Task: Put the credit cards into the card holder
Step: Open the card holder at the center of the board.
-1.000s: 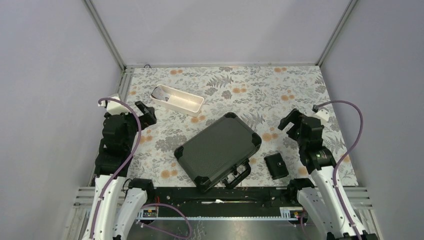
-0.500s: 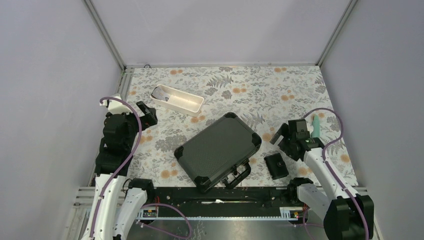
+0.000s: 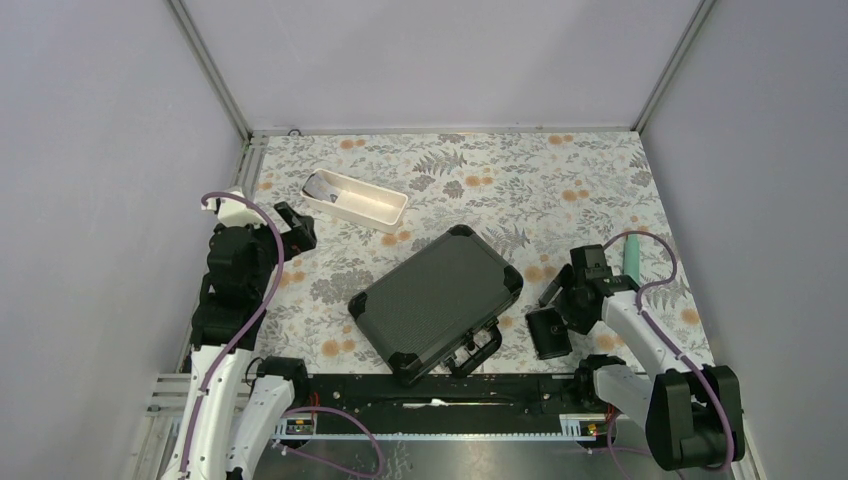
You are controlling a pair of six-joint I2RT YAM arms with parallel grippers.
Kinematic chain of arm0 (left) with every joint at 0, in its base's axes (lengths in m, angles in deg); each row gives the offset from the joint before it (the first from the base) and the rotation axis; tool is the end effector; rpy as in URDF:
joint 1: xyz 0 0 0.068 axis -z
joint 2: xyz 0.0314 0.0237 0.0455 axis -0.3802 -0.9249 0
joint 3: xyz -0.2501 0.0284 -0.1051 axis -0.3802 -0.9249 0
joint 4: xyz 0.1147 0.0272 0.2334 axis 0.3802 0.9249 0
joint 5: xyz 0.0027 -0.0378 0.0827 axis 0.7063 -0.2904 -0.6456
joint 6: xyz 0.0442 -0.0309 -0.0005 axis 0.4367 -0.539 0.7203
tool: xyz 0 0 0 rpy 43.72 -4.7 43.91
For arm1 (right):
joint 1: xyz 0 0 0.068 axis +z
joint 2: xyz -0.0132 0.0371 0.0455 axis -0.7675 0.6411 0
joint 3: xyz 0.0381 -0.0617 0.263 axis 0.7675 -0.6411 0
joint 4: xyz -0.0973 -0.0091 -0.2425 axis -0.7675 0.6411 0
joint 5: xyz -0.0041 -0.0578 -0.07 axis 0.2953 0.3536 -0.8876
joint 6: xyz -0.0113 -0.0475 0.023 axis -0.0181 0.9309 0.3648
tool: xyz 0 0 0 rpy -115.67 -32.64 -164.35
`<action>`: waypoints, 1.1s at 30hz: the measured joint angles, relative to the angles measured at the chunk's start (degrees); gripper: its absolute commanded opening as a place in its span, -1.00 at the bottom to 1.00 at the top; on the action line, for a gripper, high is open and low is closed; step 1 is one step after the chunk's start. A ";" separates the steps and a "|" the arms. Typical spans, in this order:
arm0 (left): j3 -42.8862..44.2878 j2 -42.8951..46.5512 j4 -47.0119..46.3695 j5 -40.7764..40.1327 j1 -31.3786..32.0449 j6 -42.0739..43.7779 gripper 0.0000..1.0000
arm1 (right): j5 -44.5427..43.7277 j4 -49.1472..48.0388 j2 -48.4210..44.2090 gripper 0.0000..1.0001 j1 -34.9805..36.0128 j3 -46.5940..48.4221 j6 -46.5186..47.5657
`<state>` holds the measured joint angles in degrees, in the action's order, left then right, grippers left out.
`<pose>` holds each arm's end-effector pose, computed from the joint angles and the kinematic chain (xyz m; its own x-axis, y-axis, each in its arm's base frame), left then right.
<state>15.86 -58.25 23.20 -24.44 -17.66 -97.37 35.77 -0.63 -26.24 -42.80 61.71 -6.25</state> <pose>0.1365 -0.0081 0.3421 -0.2505 -0.3548 -0.9007 -0.1043 0.9349 -0.3393 0.1698 0.0207 0.1628 -0.7268 0.5972 -0.3394 0.5284 0.8018 0.2791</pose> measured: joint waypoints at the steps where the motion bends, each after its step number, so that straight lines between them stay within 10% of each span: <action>1: 0.00 -0.07 0.00 0.07 0.00 -0.02 0.98 | 0.02 -0.11 0.39 0.42 0.00 0.11 0.13; 13: 0.00 -0.37 0.00 0.57 -0.04 -0.31 0.98 | 2.45 -1.42 1.36 -1.00 0.00 0.22 0.09; 17: 0.00 -0.59 0.00 0.59 -0.04 -0.35 0.98 | 3.06 -2.16 0.17 -0.99 0.00 0.13 -0.72; 23: 0.00 -0.63 0.00 0.74 -0.07 -0.35 0.98 | 3.10 0.09 -1.92 -0.05 0.00 2.75 0.37; 33: 0.00 -0.96 -0.02 1.42 -0.28 -0.35 0.98 | 10.54 10.01 -6.69 0.18 7.08 4.81 -3.43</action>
<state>15.86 -59.21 23.18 -23.01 -17.94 -97.72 46.30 9.38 -32.93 -35.71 66.52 -9.68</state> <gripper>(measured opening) 0.989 0.574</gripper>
